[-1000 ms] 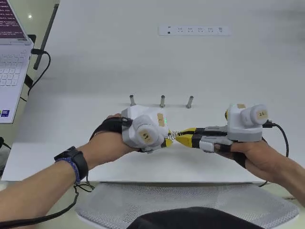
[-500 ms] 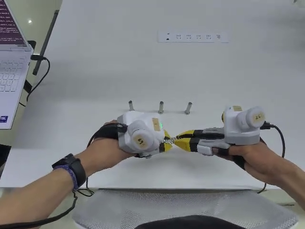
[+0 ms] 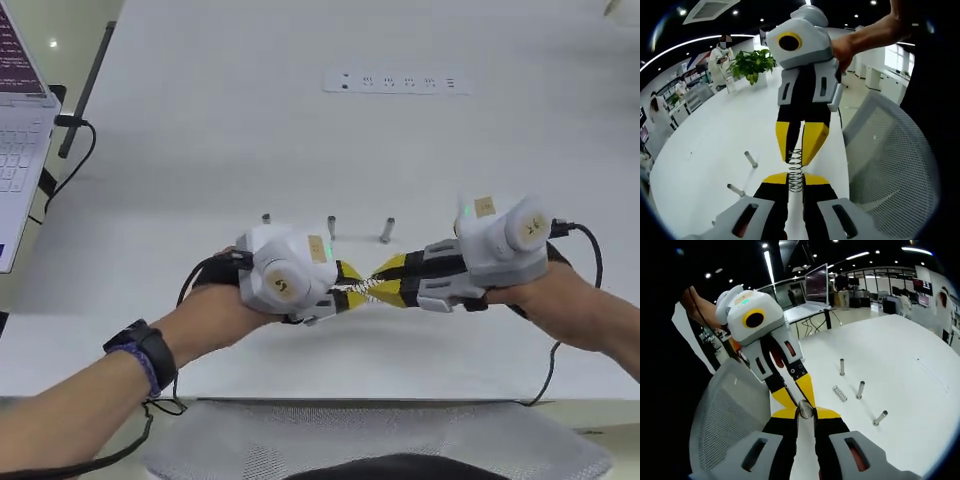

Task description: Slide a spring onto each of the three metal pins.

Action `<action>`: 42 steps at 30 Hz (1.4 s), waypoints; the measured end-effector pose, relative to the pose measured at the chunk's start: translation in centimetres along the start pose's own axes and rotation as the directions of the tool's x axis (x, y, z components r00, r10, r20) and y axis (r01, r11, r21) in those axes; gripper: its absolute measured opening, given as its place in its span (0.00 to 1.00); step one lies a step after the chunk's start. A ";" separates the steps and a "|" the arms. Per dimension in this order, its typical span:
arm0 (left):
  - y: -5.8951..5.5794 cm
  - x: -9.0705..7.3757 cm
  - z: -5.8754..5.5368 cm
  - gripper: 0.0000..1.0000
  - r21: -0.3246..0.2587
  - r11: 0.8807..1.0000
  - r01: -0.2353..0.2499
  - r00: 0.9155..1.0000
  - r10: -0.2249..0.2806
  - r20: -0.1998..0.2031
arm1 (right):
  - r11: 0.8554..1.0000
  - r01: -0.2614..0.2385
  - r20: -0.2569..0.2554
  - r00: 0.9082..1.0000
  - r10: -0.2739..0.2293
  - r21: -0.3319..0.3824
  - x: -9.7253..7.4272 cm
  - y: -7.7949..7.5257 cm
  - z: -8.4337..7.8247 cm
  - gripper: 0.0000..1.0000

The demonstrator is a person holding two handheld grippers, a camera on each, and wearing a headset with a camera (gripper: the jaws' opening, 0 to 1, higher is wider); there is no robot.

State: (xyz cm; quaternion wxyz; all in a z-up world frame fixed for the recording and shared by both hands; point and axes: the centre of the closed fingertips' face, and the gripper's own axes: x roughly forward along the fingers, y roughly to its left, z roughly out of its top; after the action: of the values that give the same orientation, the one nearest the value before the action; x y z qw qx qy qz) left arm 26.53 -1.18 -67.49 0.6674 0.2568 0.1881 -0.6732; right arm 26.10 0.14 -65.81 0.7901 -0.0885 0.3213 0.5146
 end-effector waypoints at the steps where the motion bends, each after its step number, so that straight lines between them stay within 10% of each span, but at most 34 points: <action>1: 0.1 0.0 0.2 0.02 0.000 1.000 -0.001 1.000 0.001 0.006 | 1.000 0.000 -0.007 1.000 0.000 -0.011 -0.1 0.0 0.1 0.09; 10: 0.4 -0.3 2.5 0.02 0.002 1.000 -0.001 0.998 0.001 0.065 | 0.985 -0.030 -0.078 0.997 0.017 -0.169 -1.6 0.1 1.5 0.10; 29: -0.1 -0.6 4.9 0.02 0.006 1.000 0.029 0.990 -0.030 0.136 | 0.880 -0.173 -0.287 0.957 0.044 -0.442 -3.4 0.6 1.4 0.09; 42: 0.1 -0.6 5.2 0.02 -0.017 0.999 0.034 0.988 -0.031 0.154 | 0.840 -0.209 -0.329 0.944 0.038 -0.501 -3.5 0.5 1.4 0.08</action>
State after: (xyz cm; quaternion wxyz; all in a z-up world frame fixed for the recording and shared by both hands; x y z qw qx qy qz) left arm 26.11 -3.76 -62.94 0.6713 0.1943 0.1469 -0.7000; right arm 25.36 -1.66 -62.50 0.6403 -0.3599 0.2904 0.6133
